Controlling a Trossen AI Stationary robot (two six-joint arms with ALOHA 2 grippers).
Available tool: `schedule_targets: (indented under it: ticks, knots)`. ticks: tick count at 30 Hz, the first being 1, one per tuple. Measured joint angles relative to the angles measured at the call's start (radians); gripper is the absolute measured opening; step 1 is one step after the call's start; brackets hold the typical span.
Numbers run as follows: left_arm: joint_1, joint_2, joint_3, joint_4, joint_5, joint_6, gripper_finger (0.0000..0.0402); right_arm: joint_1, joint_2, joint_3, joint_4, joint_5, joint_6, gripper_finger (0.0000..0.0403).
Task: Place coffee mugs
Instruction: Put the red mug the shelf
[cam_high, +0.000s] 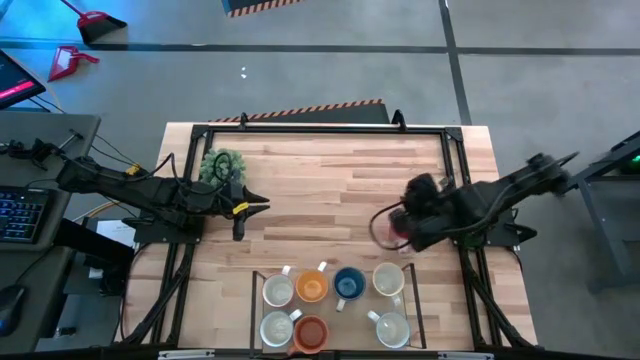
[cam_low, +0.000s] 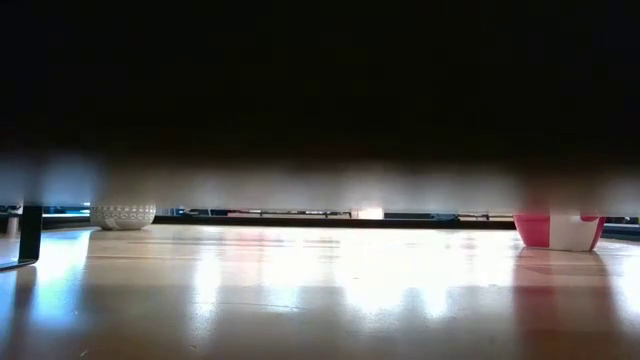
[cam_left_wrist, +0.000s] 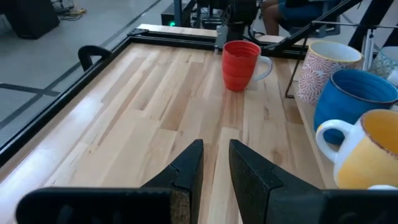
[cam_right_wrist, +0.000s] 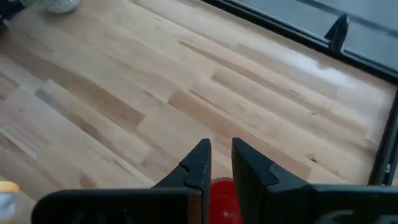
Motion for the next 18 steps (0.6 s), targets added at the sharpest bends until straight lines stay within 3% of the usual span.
schedule_targets:
  ticks: [8,14,18]
  knots:
    - [0.0,0.0,0.0,0.003,-0.009,-0.026,0.0067,-0.017,-0.255,-0.344,0.188,-0.168,-0.061,0.0039]
    - [0.0,0.0,0.0,0.004,-0.069,-0.055,0.0067,-0.017,-0.313,-0.52,0.266,-0.266,-0.12,0.0039]
    - [0.0,0.0,0.0,0.016,-0.126,-0.071,0.0067,-0.017,-0.315,-0.568,0.297,-0.272,-0.117,0.0039]
